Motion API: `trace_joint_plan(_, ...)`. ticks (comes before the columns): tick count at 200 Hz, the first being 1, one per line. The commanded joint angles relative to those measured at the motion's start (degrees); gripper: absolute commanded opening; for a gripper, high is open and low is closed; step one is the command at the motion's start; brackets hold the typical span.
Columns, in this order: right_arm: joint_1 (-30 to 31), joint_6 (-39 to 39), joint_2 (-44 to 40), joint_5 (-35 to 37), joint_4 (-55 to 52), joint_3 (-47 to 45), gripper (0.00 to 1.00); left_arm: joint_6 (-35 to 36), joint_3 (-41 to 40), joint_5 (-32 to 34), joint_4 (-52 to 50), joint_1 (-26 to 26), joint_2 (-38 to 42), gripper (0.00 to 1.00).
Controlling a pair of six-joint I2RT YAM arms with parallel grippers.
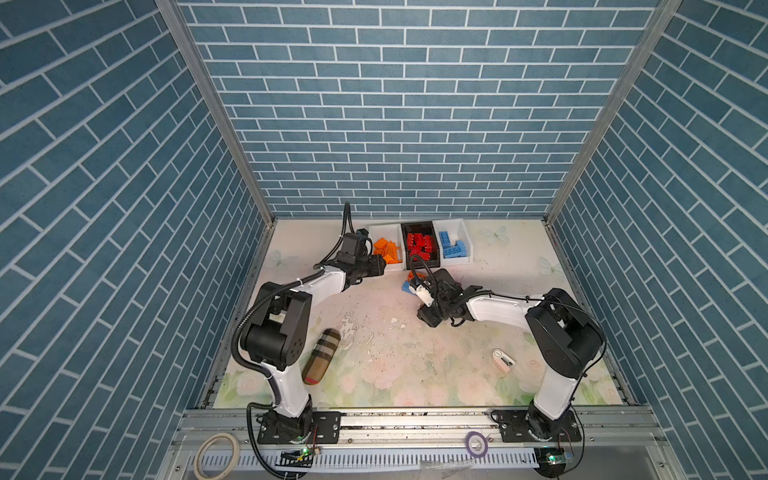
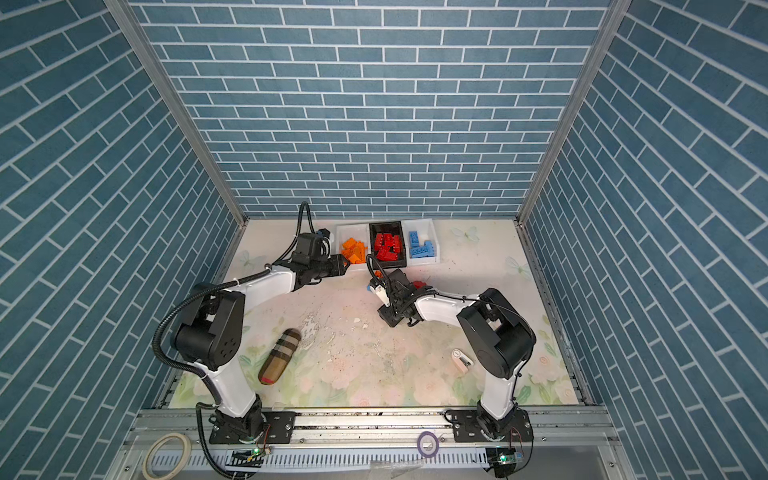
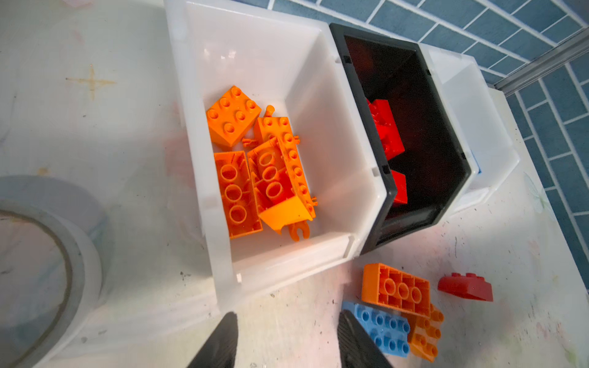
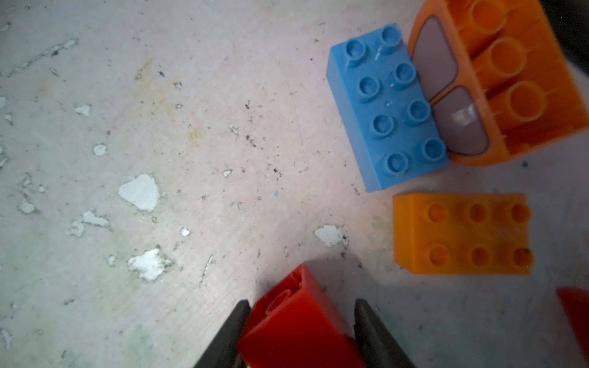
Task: Sort the legos into containers by color
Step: Pick up the lego from the center of the table, then place the lego in the container.
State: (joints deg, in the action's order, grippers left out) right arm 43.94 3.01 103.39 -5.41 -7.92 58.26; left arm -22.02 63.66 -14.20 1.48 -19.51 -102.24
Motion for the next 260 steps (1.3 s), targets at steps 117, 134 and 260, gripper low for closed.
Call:
trace_joint_plan(117, -8.89, -9.99, -5.38, -15.01, 8.13, 3.83, 0.35, 5.75, -19.54, 3.81, 5.42, -7.85, 18.63, 0.54)
trace_joint_plan(134, -11.52, -12.59, -4.08, -19.44, 9.20, 5.98, 0.35, 5.77, -22.41, 3.33, 6.69, -8.47, 21.26, 0.55)
trace_joint_plan(260, -20.20, -28.36, 11.74, -22.41, 18.42, 24.68, 0.35, 5.63, -32.08, 5.82, 6.00, -13.32, 32.89, 0.56)
